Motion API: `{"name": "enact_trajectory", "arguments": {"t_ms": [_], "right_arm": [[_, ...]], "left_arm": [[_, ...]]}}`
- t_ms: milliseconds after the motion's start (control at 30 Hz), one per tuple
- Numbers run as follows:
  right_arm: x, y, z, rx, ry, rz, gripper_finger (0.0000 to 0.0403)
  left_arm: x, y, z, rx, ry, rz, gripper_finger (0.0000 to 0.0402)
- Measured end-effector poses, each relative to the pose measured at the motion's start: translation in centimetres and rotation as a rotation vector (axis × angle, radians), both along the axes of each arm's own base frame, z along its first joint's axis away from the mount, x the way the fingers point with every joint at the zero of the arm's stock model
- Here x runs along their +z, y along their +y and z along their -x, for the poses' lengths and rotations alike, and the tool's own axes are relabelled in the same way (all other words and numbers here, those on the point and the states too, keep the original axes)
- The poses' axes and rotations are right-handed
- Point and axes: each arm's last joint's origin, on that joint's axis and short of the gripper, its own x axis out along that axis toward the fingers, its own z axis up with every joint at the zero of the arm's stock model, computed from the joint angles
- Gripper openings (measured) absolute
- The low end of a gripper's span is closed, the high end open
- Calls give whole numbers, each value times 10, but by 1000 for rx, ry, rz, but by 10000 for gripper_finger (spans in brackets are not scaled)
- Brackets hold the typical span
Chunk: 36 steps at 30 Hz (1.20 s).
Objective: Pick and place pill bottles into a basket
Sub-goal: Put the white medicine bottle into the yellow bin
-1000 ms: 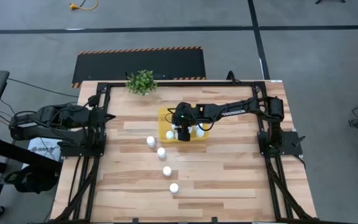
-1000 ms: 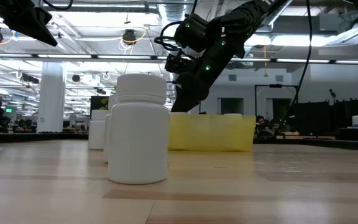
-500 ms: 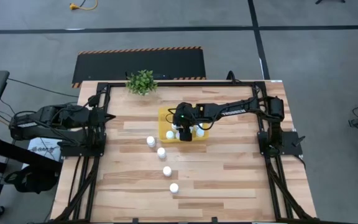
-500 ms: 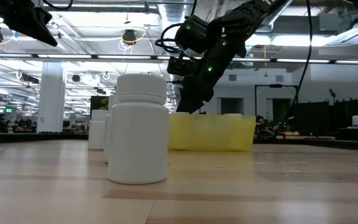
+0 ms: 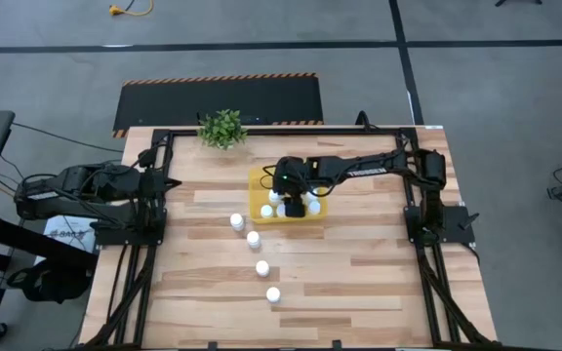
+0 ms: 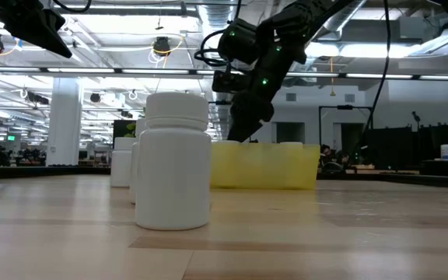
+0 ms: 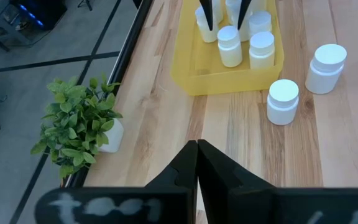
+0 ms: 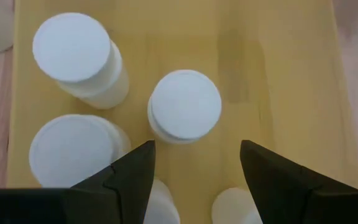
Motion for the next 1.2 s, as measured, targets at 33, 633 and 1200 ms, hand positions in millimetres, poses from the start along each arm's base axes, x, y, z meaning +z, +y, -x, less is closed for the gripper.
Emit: {"name": "enact_trajectory", "arguments": {"t_ms": [33, 633, 1200], "right_arm": [[2, 0, 1, 1, 4, 0, 228], [133, 25, 73, -161, -286, -120, 228], [124, 74, 244, -108, -630, -251, 228]], "left_arm": [[0, 0, 0, 0, 0, 0, 0], [0, 0, 0, 0, 0, 0, 0], [0, 0, 0, 0, 0, 0, 0]]}}
